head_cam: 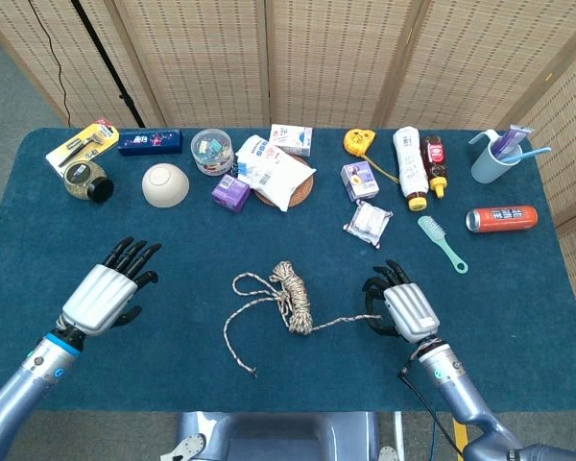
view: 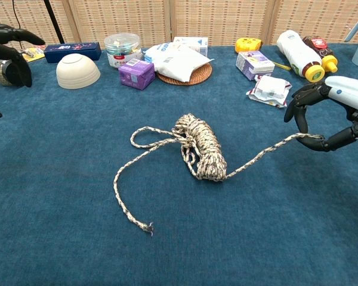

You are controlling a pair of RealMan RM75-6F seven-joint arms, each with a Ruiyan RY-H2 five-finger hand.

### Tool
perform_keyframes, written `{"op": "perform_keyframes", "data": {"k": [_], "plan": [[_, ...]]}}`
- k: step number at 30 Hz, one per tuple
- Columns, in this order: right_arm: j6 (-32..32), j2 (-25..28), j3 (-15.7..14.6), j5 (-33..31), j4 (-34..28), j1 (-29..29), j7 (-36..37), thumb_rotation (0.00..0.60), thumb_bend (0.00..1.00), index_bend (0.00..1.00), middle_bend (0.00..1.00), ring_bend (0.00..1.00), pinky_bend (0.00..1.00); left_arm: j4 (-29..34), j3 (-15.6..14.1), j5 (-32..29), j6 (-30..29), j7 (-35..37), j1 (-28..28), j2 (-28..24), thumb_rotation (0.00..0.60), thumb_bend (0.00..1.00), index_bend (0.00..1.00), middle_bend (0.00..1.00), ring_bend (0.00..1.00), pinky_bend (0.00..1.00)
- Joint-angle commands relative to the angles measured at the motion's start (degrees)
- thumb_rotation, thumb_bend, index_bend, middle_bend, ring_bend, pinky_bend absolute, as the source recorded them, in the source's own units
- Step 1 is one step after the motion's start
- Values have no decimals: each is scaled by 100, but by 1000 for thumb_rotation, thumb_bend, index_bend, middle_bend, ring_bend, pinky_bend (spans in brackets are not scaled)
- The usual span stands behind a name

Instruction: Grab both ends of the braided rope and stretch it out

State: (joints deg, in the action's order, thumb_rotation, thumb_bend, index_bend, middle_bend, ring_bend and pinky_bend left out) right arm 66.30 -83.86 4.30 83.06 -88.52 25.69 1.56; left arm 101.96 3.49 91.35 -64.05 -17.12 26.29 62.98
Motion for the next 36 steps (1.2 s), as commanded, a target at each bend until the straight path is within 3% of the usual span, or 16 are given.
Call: {"op": "perform_keyframes", "data": {"k": [1,8,16,36], "plan": [[-8,-13,-5,-12,12,-4,-4,600,440,713,361,150,0,-316,-62,419,182,270,308,309,600,215,408,62,0,0],[-25,-40,-9,-26,26,-6,-12,600,440,715,364,152,0,-702,-225,872,459,653,714,755,600,216,471,68,0,0],[-26,-48,-13,-57,48,-28,-5,600,440,718,367,153,0,-983,-387,1039,767,656,1014,1170,600,215,477,68,0,0],[-45,-79,-17,-100,185,-71,135,600,440,723,370,156,0,-1382,-537,654,1283,283,1285,1946,600,217,490,68,0,0]]}}
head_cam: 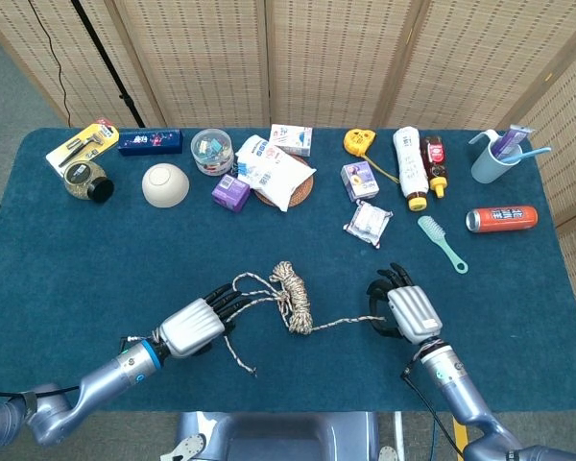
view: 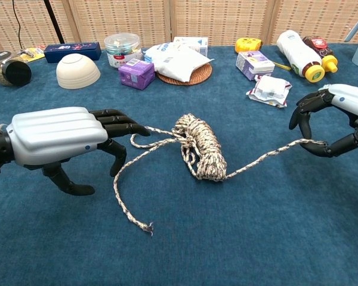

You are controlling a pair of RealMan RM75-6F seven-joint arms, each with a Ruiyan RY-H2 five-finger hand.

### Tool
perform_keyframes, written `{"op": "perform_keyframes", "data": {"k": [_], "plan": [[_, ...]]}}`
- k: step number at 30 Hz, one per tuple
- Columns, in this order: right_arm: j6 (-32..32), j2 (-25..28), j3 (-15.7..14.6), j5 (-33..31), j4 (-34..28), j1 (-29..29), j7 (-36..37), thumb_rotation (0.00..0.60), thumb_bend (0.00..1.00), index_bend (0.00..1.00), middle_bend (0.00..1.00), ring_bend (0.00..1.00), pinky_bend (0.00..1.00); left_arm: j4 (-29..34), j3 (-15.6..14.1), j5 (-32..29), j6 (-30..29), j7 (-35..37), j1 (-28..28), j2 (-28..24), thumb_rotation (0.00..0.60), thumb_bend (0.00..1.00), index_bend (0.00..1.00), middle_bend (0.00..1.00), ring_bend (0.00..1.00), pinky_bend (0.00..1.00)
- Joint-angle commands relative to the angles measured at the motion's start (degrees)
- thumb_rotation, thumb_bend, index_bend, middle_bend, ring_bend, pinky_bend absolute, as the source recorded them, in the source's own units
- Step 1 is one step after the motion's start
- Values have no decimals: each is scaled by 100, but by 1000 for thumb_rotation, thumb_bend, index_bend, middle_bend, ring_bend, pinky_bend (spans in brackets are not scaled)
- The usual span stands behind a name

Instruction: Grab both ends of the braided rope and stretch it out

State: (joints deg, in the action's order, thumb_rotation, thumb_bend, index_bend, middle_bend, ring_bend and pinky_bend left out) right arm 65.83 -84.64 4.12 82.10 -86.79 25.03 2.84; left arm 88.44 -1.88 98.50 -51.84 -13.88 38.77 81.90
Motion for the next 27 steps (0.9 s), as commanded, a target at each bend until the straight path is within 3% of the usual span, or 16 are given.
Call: {"op": "perform_keyframes", "data": {"k": [1,27], "plan": [[4,-2,2,-5,20,-8,15,600,440,723,370,156,0,-41,-1,-95,90,-70,52,79,600,217,490,68,0,0],[0,-5,9,-2,118,-41,143,600,440,727,375,162,0,-328,-72,-473,157,-301,175,475,600,313,502,61,0,0]]}}
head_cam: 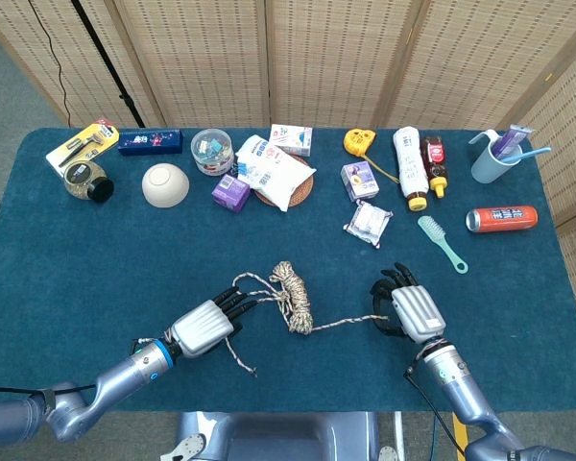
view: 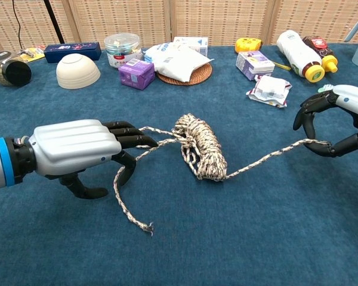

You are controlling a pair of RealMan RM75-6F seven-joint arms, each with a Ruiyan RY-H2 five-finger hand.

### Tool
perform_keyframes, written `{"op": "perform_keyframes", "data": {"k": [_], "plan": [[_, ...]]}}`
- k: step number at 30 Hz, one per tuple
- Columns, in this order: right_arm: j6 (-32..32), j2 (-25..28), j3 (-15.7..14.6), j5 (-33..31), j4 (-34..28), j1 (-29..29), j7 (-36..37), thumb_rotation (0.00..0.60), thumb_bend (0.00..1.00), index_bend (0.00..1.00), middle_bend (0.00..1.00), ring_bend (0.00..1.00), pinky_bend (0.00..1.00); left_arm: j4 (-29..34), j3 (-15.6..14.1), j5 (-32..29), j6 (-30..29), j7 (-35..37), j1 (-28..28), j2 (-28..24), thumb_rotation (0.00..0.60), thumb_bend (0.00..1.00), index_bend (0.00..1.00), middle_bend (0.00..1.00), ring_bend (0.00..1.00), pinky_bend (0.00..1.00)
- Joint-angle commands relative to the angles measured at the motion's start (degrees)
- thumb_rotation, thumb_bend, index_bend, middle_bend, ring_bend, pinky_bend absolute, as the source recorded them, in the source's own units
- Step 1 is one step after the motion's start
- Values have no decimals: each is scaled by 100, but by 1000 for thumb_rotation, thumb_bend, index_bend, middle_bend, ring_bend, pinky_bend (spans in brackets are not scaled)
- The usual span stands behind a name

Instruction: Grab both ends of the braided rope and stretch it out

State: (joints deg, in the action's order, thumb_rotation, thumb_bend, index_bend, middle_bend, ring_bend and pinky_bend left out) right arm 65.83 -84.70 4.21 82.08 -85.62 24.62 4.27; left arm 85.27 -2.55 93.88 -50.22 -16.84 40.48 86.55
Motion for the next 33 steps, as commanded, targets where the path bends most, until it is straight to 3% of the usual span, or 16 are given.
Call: {"op": "perform_keyframes", "data": {"k": [1,33], "plan": [[2,4,1,2,1,-3,9,600,440,727,375,162,0,-23,-8,-26,-5,-12,6,22,600,313,503,61,0,0],[7,25,20,-17,83,-40,109,600,440,733,379,164,0,-223,-52,-292,63,-155,123,327,600,365,523,56,0,0]]}}
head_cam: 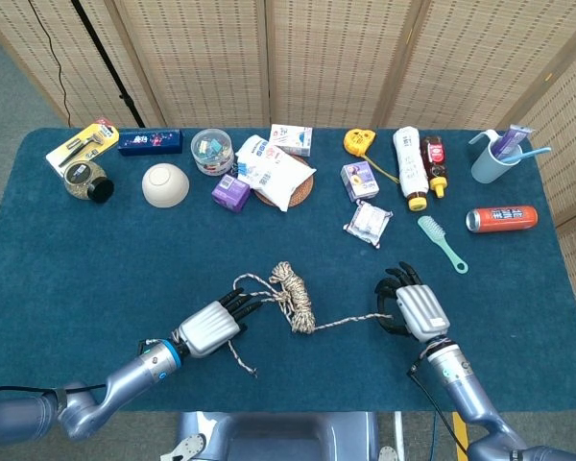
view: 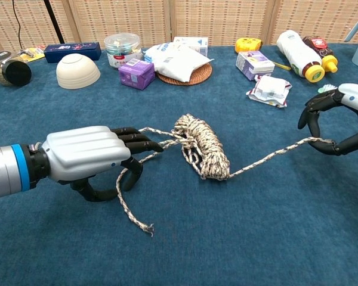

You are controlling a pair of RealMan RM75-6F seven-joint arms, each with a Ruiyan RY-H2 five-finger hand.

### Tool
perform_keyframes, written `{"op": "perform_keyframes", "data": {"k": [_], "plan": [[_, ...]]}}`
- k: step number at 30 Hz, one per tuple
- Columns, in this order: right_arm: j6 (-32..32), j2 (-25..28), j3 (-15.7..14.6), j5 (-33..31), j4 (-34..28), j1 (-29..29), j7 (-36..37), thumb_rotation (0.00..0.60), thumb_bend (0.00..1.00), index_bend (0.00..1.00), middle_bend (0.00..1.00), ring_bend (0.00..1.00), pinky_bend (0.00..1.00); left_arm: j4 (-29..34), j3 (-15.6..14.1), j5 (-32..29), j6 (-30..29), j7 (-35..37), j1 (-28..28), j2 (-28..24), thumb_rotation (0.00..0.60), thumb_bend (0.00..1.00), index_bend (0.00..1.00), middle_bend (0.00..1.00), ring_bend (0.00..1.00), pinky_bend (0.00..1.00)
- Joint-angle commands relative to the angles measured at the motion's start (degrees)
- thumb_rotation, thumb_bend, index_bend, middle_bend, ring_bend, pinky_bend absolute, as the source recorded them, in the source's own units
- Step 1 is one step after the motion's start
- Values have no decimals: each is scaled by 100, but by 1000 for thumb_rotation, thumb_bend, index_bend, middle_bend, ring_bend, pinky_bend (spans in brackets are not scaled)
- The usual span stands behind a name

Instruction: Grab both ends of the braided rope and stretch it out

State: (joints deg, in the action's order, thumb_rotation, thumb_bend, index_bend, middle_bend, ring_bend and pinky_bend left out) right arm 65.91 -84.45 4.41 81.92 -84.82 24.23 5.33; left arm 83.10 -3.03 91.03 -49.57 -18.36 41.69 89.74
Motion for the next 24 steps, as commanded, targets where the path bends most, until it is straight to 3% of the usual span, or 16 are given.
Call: {"op": "perform_keyframes", "data": {"k": [1,24], "plan": [[2,-2,1,-1,6,-3,5,600,440,733,379,164,0,-11,-5,-14,-4,-2,2,14,600,368,524,56,0,0],[30,-7,10,8,8,-24,26,600,440,737,385,167,0,-24,-47,-67,-83,-24,-4,17,600,427,578,56,0,0]]}}
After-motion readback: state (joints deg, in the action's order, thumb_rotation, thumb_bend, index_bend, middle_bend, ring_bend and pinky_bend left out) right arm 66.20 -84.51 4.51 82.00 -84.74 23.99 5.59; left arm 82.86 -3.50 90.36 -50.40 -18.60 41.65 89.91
